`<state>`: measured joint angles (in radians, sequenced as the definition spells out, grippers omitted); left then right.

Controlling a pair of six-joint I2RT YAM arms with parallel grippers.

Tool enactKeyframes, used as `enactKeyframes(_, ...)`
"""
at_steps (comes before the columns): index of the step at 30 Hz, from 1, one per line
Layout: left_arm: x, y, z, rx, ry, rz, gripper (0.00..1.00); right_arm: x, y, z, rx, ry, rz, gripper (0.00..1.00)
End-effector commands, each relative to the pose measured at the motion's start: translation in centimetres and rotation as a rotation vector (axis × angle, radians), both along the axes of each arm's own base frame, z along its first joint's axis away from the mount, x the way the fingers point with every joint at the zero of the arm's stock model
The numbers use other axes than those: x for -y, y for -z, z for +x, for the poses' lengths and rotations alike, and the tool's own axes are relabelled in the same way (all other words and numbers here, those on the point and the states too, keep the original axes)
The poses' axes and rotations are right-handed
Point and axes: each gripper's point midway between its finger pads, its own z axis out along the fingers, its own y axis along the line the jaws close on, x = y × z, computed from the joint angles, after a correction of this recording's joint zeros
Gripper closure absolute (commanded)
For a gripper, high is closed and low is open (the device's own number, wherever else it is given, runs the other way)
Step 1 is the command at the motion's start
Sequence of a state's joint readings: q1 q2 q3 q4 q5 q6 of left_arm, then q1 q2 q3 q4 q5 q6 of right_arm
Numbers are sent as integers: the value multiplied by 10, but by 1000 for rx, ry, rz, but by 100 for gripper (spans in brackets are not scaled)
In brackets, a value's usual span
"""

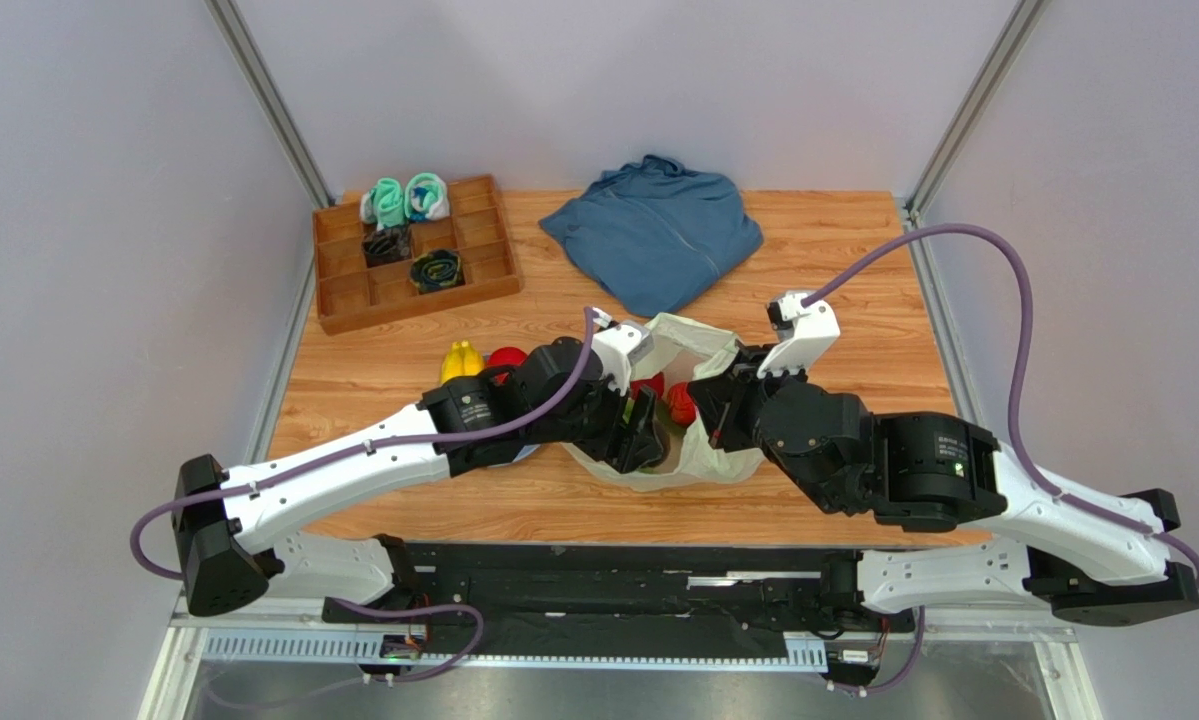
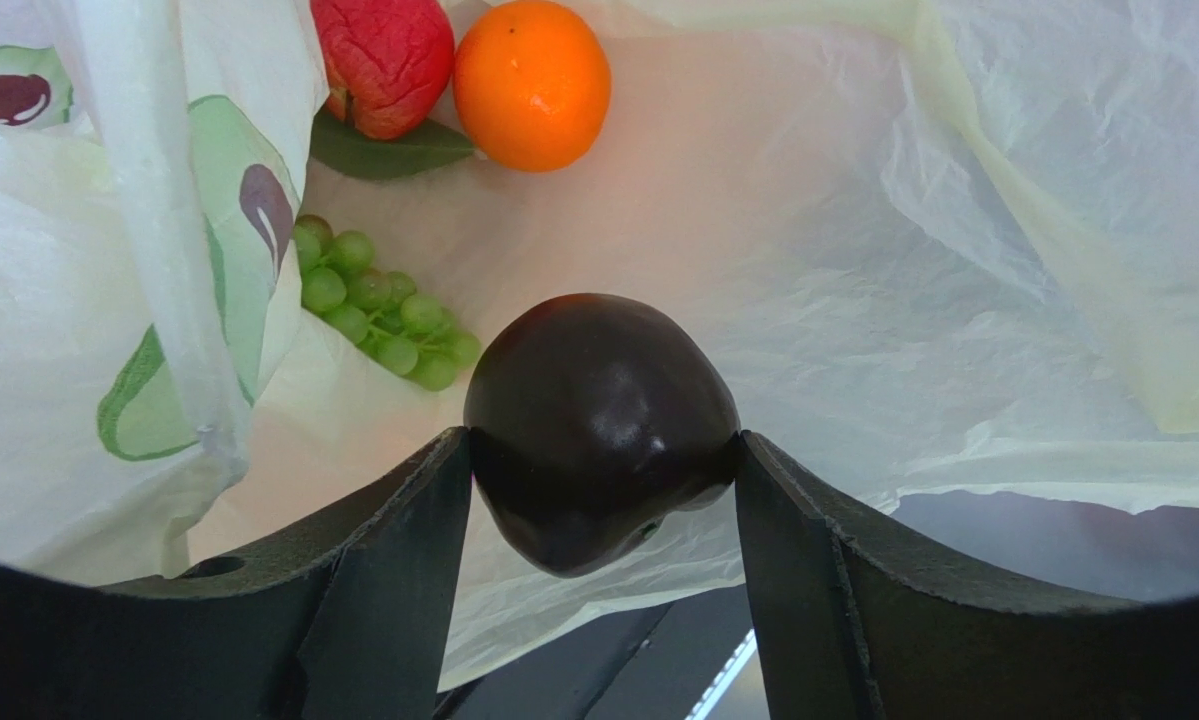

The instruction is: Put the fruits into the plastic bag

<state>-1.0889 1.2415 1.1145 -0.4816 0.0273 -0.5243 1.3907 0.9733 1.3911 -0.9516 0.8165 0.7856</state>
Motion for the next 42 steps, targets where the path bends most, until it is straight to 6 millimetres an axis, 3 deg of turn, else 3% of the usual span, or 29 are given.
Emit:
enactKeyframes(1, 3, -29, 5, 69, 6, -51, 26, 2, -10, 2, 5, 23, 69, 100)
enactKeyframes(8, 4, -28, 3, 67, 17, -52, 20, 2, -10, 3, 7, 25, 68, 100)
enactKeyframes(14, 5, -40, 1, 94, 39, -91, 20, 2, -11, 2, 8, 23, 68, 100)
enactKeyframes(22, 8, -82, -14, 181, 159, -223, 20, 2, -11, 3, 10, 27, 65, 100)
enactKeyframes(28, -3, -117, -23, 287, 210, -304, 19, 4, -12, 4, 15, 33, 66, 100)
enactKeyframes(36, -21, -143, -15, 373, 153, -298, 18, 5, -12, 4, 18, 34, 62, 100)
enactKeyframes(42, -34, -146, 6, 381, 62, -246, 17, 9, -14, 5, 26, 44, 63, 100)
